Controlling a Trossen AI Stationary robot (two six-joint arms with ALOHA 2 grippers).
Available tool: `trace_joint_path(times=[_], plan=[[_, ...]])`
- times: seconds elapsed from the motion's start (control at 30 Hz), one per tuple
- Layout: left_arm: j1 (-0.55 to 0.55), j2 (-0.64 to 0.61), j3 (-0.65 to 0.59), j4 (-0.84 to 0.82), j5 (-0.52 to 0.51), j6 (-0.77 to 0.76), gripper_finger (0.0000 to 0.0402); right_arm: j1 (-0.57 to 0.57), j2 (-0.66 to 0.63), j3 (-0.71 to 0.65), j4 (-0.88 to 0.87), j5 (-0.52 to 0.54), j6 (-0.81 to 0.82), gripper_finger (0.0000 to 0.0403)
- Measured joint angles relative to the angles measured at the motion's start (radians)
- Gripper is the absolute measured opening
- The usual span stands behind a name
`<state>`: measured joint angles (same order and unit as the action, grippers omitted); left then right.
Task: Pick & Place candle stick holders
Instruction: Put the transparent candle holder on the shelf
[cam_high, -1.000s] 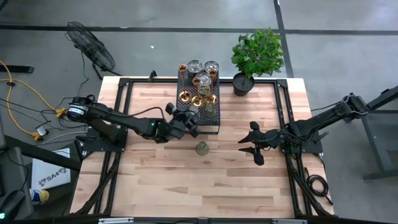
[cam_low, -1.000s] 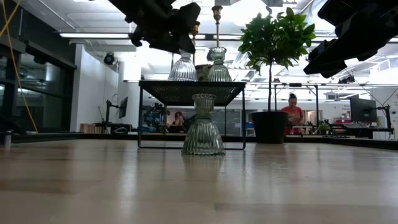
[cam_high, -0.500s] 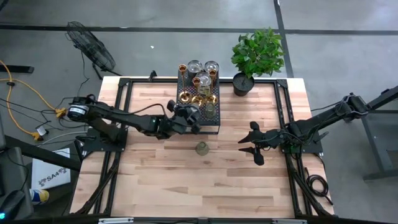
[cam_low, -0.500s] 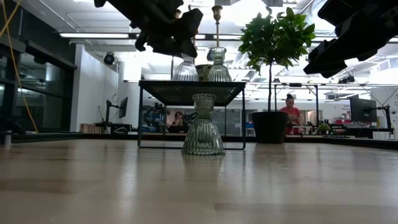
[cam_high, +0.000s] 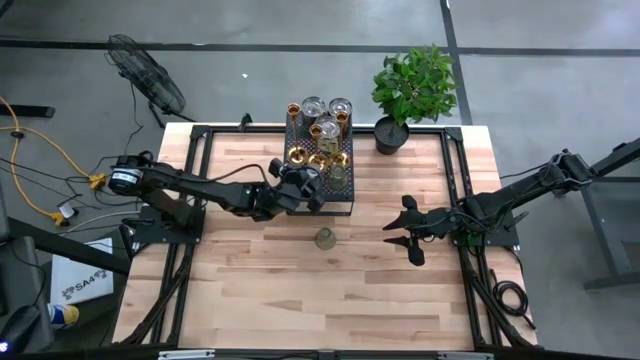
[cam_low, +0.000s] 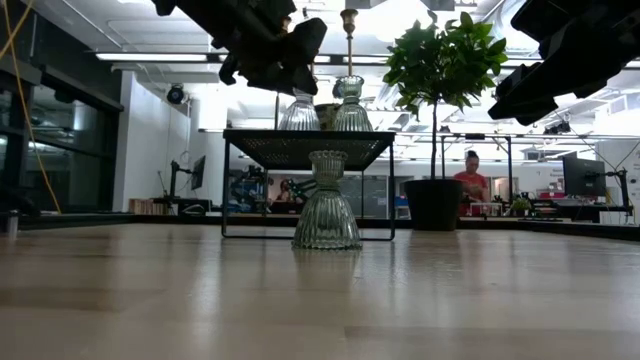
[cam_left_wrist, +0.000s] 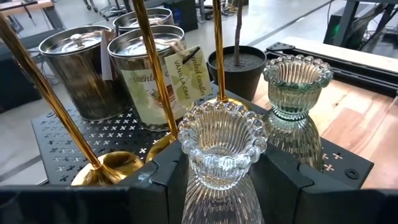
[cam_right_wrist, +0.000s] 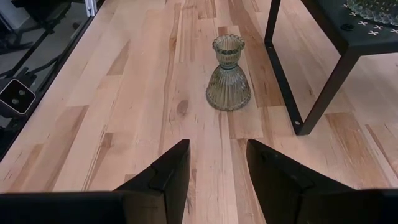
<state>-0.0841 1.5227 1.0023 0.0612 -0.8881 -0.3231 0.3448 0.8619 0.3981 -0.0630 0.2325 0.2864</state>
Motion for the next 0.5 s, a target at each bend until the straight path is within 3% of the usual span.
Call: trace_joint_path(times=[0.5], plan=[[-0.001, 0.0, 0.0, -0.001, 0.04, -0.027, 0.0143, 0.0, 0.0, 0.0, 0.0, 0.0, 0.0, 0.015]])
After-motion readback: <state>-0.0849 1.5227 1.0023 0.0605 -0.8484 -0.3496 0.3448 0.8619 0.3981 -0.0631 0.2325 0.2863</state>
